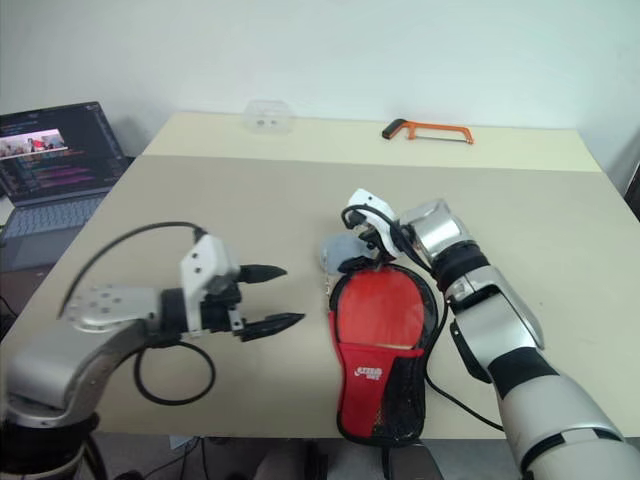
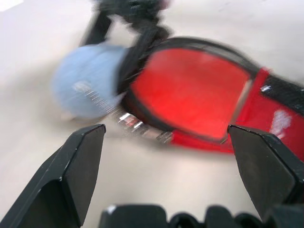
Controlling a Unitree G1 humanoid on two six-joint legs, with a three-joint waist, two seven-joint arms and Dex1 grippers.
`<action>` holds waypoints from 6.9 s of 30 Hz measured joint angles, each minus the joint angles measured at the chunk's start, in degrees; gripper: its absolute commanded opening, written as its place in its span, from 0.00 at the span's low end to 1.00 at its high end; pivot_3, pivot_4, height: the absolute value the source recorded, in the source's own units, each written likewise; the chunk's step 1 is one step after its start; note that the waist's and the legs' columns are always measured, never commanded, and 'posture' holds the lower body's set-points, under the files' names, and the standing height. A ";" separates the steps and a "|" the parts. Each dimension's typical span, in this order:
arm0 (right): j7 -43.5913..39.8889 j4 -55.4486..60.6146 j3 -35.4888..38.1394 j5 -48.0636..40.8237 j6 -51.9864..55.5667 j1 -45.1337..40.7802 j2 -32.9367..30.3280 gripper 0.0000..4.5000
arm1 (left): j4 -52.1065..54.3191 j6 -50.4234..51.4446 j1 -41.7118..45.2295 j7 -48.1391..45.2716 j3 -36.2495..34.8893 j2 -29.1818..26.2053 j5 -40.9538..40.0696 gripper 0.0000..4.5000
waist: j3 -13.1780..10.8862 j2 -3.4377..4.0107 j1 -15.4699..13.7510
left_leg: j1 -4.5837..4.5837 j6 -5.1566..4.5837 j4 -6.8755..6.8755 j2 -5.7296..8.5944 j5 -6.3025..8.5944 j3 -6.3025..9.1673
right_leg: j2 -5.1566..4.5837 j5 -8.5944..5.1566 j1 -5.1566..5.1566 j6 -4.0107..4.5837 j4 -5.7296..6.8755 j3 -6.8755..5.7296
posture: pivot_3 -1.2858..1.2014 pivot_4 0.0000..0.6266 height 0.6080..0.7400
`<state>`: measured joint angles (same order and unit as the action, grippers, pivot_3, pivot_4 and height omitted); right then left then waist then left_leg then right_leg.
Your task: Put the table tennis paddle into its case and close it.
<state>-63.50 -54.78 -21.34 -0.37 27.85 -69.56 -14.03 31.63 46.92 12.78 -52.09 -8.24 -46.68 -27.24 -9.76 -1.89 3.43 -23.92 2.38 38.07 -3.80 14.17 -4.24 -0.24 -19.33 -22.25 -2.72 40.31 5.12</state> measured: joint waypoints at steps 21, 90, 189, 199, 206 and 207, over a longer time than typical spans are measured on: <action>3.50 -1.90 5.42 1.37 -2.26 -2.18 1.55 0.07 | -1.10 -1.13 5.44 2.83 5.19 5.47 -3.39 1.00 | -0.01 0.00 -0.19 | -0.02 0.00 0.00 0.06 0.00 0.00 | -0.02 0.00 0.03 0.00 -0.02 -0.01 | 0.52 0.24 1.00; 32.39 -21.31 10.22 10.71 -17.29 -5.33 -2.04 0.04 | -21.20 1.20 17.31 14.37 31.41 28.05 20.66 1.00 | -0.02 0.03 -0.02 | 0.47 -0.01 0.04 0.14 -0.09 -0.48 | -0.04 0.00 0.13 0.00 0.51 0.39 | 0.52 0.24 1.00; -24.93 83.53 -2.47 -13.22 -29.58 52.02 -54.06 0.04 | -28.68 -2.81 22.72 8.33 34.86 26.98 21.13 1.00 | 0.11 0.38 -3.07 | 1.09 -0.36 -0.06 0.23 0.20 1.04 | -0.13 -0.03 2.30 0.03 -1.30 -1.12 | 0.52 0.24 1.00; -25.24 75.47 -3.58 -7.44 -24.66 48.33 -52.59 0.61 | -29.48 -5.93 21.49 7.61 33.51 27.35 20.25 1.00 | 0.11 0.38 -3.17 | 1.03 -0.37 -0.07 0.19 0.20 1.02 | -0.16 -0.03 2.24 0.03 -1.31 -1.11 | 0.52 0.24 1.00; -25.35 68.43 -0.62 -12.50 -23.31 47.38 -57.00 0.99 | -25.13 -10.14 20.81 0.23 27.37 21.67 14.53 1.00 | -0.03 0.40 -2.96 | 0.95 -0.36 -0.12 0.13 0.20 0.96 | -0.17 -0.03 2.10 0.04 -1.29 -1.08 | 0.52 0.24 1.00; -25.36 67.09 0.32 -13.54 -22.76 46.90 -57.39 0.99 | -23.65 -10.47 21.07 -1.20 25.60 20.63 13.04 1.00 | -0.04 0.40 -2.95 | 0.95 -0.36 -0.12 0.13 0.20 0.96 | -0.19 -0.03 2.11 0.04 -1.30 -1.09 | 0.52 0.24 1.00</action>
<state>-88.87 12.31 -21.02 -13.90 5.09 -22.66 -71.41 7.98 36.45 33.85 -53.29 17.35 -26.05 -14.20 -9.80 -1.49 0.48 -22.97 2.01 37.96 -3.66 14.37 -3.28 -0.43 -19.36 -20.14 -2.68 39.02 4.03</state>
